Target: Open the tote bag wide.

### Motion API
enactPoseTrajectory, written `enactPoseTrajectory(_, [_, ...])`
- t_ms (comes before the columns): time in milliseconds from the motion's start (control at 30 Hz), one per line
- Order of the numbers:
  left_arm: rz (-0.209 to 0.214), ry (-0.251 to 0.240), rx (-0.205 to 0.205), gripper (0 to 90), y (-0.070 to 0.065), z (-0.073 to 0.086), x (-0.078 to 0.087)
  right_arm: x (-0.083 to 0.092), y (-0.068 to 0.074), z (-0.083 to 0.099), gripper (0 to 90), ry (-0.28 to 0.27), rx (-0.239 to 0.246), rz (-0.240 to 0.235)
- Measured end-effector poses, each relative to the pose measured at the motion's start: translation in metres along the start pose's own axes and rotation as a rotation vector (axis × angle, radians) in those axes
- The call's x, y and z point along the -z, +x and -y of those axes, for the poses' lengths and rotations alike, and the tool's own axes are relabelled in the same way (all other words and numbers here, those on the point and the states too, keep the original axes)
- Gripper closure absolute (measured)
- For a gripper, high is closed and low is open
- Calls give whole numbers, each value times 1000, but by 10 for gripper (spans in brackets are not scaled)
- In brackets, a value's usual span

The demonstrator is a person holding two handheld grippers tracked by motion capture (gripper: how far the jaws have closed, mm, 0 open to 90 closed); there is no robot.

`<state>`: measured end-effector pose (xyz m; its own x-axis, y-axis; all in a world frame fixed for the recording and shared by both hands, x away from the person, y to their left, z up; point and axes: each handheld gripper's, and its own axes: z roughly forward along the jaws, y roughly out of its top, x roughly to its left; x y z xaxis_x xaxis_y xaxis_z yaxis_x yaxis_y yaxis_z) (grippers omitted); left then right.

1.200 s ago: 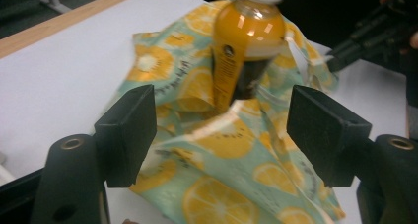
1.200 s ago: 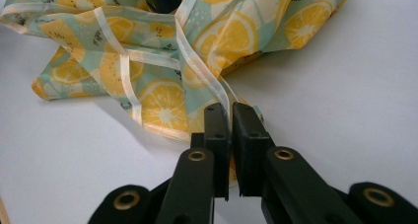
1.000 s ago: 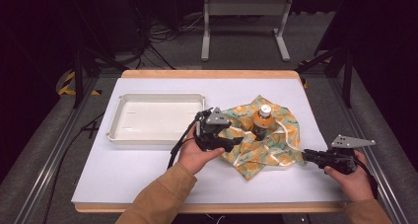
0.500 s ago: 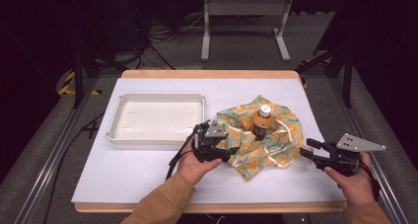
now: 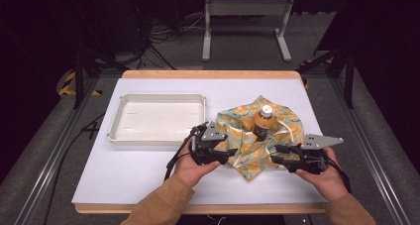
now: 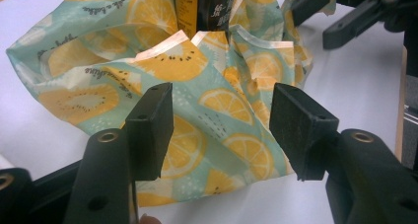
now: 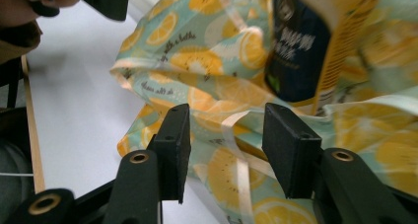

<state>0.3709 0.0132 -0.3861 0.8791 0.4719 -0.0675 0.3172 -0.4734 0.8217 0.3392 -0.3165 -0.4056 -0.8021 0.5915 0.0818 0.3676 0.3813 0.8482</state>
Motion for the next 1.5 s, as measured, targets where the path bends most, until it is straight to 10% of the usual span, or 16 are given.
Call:
enactPoseTrajectory(400, [-11,41,6,457,3,3,-13,-19,-2,8,887,119,31,-65])
enactPoseTrajectory(1033, [-25,72,11,461,5,7,-21,-6,21,34,900,208,52,-107])
enactPoseTrajectory(1500, [-3,-2,21,422,7,-3,-8,17,17,24,788,-19,47,25])
